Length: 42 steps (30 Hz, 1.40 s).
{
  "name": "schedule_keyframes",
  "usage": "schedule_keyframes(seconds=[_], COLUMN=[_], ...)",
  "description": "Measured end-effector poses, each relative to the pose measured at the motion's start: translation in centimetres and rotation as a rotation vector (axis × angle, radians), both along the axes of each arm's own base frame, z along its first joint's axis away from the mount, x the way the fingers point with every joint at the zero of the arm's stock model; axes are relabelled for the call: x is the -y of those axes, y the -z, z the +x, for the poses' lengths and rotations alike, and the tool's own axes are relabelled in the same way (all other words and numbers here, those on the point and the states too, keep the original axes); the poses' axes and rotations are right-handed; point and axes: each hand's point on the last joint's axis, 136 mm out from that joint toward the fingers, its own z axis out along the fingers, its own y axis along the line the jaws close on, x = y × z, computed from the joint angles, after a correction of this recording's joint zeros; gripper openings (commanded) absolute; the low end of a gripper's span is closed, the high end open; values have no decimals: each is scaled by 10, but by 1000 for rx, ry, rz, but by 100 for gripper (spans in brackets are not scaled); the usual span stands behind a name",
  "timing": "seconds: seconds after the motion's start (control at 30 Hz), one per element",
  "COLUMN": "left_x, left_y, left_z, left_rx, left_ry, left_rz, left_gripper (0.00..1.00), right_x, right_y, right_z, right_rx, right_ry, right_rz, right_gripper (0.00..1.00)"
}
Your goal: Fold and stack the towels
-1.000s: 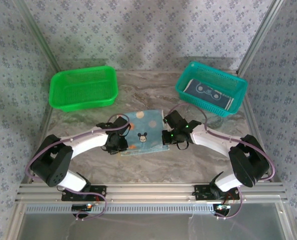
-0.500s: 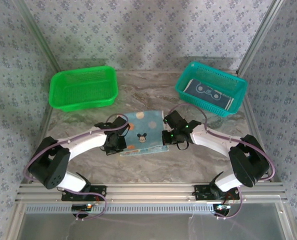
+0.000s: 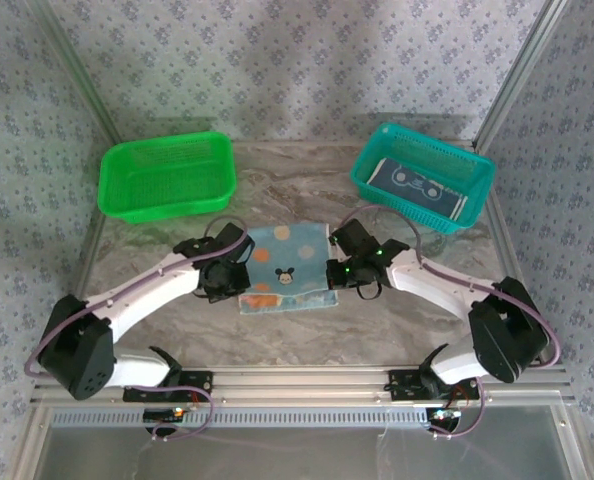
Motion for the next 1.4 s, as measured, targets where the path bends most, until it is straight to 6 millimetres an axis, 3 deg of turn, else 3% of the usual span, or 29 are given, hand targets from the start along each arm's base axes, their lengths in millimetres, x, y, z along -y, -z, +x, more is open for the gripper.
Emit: schedule_keyframes(seconds=[0.33, 0.57, 0.83, 1.4], left_x=[4, 7, 6, 3], left_y=[-5, -29, -30, 43], left_z=[-11, -5, -11, -41], left_rx=[-13, 38, 38, -120], left_ry=[6, -1, -10, -1], left_rz=[-16, -50, -61, -20], left_gripper=[0, 0, 0, 0], right_x=[2, 4, 8, 9], right_y=[-3, -12, -10, 51], right_z=[-2, -3, -6, -31], right_rx=[0, 22, 24, -87], right_ry=[1, 4, 9, -25], right_rz=[0, 10, 4, -67], right_gripper=[0, 0, 0, 0])
